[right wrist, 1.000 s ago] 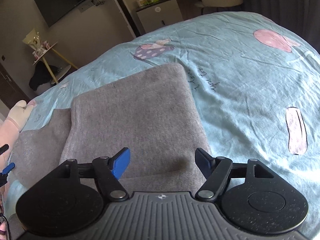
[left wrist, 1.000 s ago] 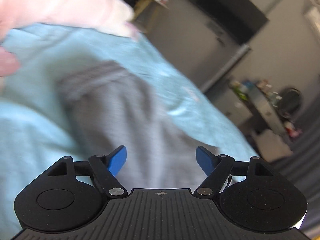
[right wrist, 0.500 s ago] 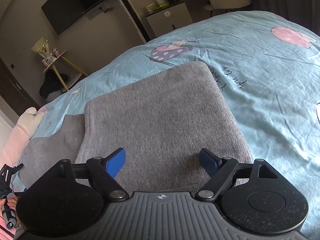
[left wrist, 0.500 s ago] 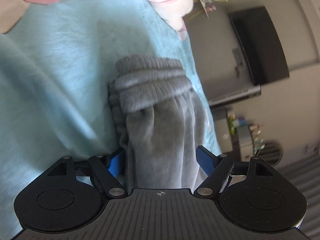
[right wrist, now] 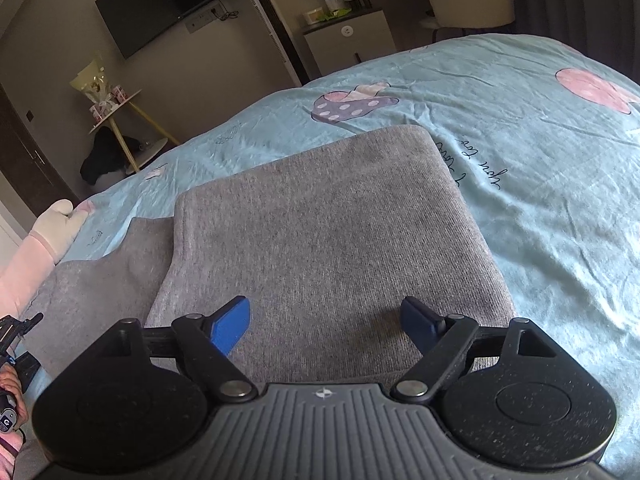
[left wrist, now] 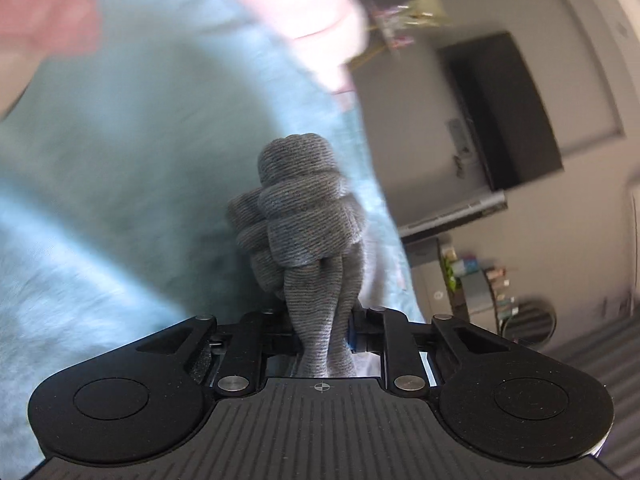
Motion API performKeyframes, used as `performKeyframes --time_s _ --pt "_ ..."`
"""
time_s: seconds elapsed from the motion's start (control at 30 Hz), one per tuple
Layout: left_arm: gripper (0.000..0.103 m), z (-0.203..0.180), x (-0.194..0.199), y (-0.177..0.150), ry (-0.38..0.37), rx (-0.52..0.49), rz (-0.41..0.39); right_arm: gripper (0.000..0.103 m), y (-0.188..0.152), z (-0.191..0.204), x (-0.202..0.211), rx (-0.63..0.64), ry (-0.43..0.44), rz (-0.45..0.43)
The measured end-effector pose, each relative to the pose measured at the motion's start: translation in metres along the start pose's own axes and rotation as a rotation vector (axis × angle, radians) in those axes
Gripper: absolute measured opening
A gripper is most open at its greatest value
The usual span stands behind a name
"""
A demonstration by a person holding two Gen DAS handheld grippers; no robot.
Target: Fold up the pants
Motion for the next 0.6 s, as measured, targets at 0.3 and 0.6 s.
performKeyframes --time_s 0.3,0.6 --pt "0.020 -0.132 0.015 -0.048 -0.056 -0.473 0.003 0.083 0.002 -0.007 0.011 -0.059 0.053 -0.048" --pt "0.020 -0.219 -0.005 -0.173 -0.179 -0.785 0.169 0.083 0.003 -0.013 0.021 -0.092 0.102 -0.084"
Point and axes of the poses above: each gripper's, at about its wrist camera, not at the fingertips, and x roughly against the way its jaws point, z to its left, y to its top, the point moved 2 cm from there along -x, roughly the way its jaws point, and after that the axes turned 5 degrees about -y, right-handed, at the moved point
